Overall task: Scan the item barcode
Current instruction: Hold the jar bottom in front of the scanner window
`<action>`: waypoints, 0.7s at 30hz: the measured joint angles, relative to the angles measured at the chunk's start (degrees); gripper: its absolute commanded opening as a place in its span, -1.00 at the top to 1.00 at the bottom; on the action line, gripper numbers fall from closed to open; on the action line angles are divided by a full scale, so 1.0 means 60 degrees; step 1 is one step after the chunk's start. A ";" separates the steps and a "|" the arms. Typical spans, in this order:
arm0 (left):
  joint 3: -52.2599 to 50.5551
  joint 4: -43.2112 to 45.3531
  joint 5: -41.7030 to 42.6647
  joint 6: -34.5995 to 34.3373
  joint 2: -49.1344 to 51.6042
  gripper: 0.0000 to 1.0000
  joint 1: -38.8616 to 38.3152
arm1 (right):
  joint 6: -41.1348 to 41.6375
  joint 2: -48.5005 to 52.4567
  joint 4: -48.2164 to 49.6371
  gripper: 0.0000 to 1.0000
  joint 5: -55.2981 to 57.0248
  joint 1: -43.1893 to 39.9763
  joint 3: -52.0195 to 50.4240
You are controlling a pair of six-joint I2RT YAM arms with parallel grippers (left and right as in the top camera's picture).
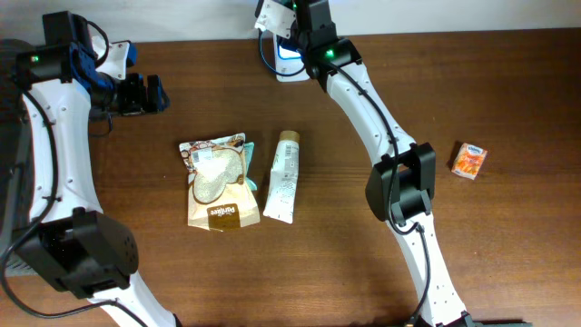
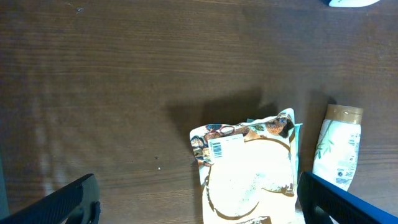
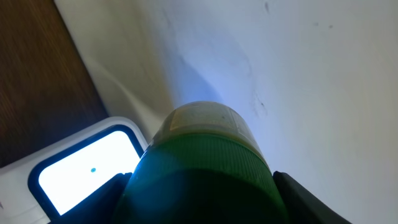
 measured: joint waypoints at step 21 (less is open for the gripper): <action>0.0000 0.0000 0.0004 0.0000 0.0000 -0.98 0.0000 | 0.2605 -0.1246 -0.1843 -0.14 -0.0820 -0.0073 -0.0040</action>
